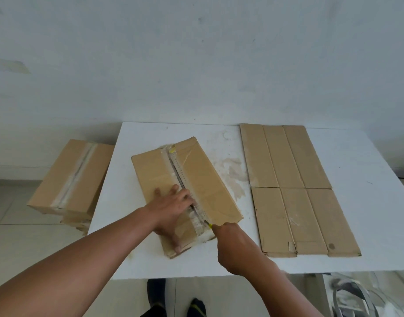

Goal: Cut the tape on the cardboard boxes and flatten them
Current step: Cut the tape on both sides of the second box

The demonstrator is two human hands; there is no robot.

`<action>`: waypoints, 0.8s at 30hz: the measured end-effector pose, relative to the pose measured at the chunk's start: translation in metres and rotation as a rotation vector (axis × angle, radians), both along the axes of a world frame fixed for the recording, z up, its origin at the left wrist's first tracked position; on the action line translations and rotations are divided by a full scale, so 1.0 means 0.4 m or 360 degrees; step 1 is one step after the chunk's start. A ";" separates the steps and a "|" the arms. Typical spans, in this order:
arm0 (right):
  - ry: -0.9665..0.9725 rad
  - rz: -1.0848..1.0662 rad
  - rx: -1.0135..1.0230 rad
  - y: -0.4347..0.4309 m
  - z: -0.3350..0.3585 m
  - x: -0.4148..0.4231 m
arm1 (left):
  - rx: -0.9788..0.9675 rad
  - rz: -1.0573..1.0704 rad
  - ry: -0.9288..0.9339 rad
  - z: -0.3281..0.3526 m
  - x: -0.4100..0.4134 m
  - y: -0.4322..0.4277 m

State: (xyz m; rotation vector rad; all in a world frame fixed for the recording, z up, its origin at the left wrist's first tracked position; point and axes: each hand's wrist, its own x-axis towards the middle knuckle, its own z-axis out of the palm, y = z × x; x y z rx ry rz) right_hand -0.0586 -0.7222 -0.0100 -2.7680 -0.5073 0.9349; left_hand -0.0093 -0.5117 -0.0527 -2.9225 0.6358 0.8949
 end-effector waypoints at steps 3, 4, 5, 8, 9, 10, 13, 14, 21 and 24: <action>-0.0027 -0.0060 0.0032 0.007 0.005 0.003 | 0.0017 -0.0032 -0.0028 0.011 0.012 0.001; -0.0048 -0.0081 0.0054 0.015 0.009 0.007 | 0.0012 -0.0032 -0.0039 0.011 0.013 0.000; -0.0084 -0.0093 0.0076 0.026 0.011 0.013 | 0.0015 -0.0030 -0.0058 0.011 0.013 0.000; -0.0178 -0.0078 0.0128 0.072 0.003 0.039 | 0.0058 -0.0034 -0.0150 0.004 0.011 0.004; -0.0187 -0.0060 0.0123 0.088 -0.003 0.046 | 0.0064 -0.0028 -0.0167 0.000 0.011 0.006; -0.0189 -0.0043 0.0109 0.102 -0.008 0.052 | 0.0061 -0.0014 -0.0175 -0.004 0.010 0.009; -0.0190 -0.0020 0.0049 0.131 -0.026 0.061 | 0.0035 0.0039 -0.0165 -0.015 0.010 0.013; -0.0202 0.0004 0.0018 0.136 -0.029 0.060 | 0.0021 0.0058 -0.0155 -0.019 0.011 0.014; -0.0260 0.0102 -0.0145 0.141 -0.021 0.049 | -0.0046 0.0104 -0.0072 -0.022 0.010 0.023; -0.0219 0.0038 -0.0158 0.150 -0.031 0.042 | -0.0033 0.0147 -0.0030 -0.015 0.009 0.014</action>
